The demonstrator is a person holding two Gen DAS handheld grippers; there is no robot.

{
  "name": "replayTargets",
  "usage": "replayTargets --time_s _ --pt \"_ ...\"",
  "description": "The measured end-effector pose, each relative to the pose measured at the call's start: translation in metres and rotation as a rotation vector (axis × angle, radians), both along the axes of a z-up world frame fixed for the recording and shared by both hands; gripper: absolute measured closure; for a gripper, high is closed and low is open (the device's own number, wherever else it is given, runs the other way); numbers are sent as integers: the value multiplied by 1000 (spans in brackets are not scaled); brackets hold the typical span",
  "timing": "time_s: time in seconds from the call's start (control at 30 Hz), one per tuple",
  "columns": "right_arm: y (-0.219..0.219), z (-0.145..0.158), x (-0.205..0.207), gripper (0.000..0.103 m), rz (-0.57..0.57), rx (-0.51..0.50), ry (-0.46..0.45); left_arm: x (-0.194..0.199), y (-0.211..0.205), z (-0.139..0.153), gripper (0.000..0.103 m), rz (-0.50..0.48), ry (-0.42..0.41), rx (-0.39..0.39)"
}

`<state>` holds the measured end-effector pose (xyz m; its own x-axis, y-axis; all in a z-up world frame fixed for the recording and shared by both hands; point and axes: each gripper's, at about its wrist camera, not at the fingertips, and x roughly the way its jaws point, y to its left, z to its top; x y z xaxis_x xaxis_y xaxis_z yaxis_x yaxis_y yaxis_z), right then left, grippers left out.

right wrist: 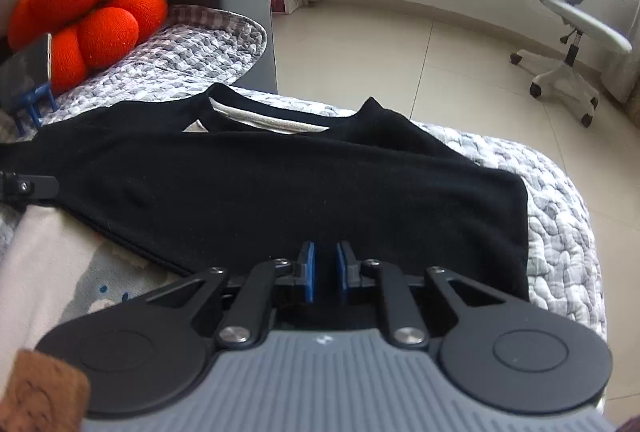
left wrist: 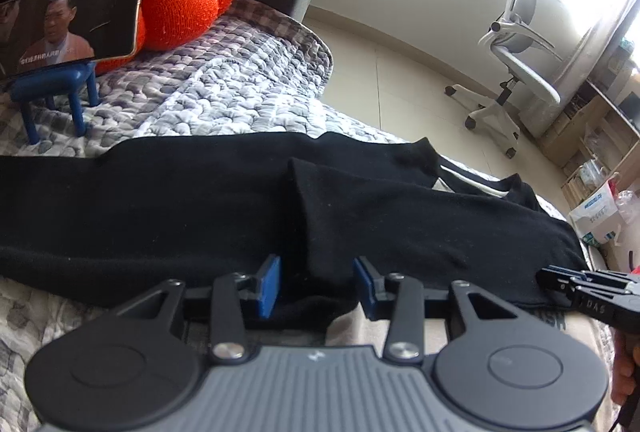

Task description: Fold clothes

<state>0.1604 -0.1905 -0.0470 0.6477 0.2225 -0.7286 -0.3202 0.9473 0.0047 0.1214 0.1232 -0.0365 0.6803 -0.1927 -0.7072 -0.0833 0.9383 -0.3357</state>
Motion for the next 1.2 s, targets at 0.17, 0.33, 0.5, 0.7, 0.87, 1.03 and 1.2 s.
replayTargets --time_s 0.17,0.33,0.5,0.7,0.87,1.03,1.2 --pt "9 9 -4 85 29 30 -9 -6 23 -1 62 41 -3 -33" --pt "22 2 -6 83 34 -36 16 -14 68 -8 67 153 4 -119" --pt "33 9 -10 83 58 -14 -1 -26 104 -8 71 263 10 -147" --pt "60 15 -15 83 111 -7 -27 -45 144 -8 69 407 41 -27" --pt "93 19 -25 83 202 0 -54 -68 191 -9 64 560 20 -4" --pt "124 16 -32 83 271 -4 -52 -83 234 -23 65 650 17 -15" --pt "149 19 -40 83 340 1 -73 -95 262 -25 64 762 -25 -86"
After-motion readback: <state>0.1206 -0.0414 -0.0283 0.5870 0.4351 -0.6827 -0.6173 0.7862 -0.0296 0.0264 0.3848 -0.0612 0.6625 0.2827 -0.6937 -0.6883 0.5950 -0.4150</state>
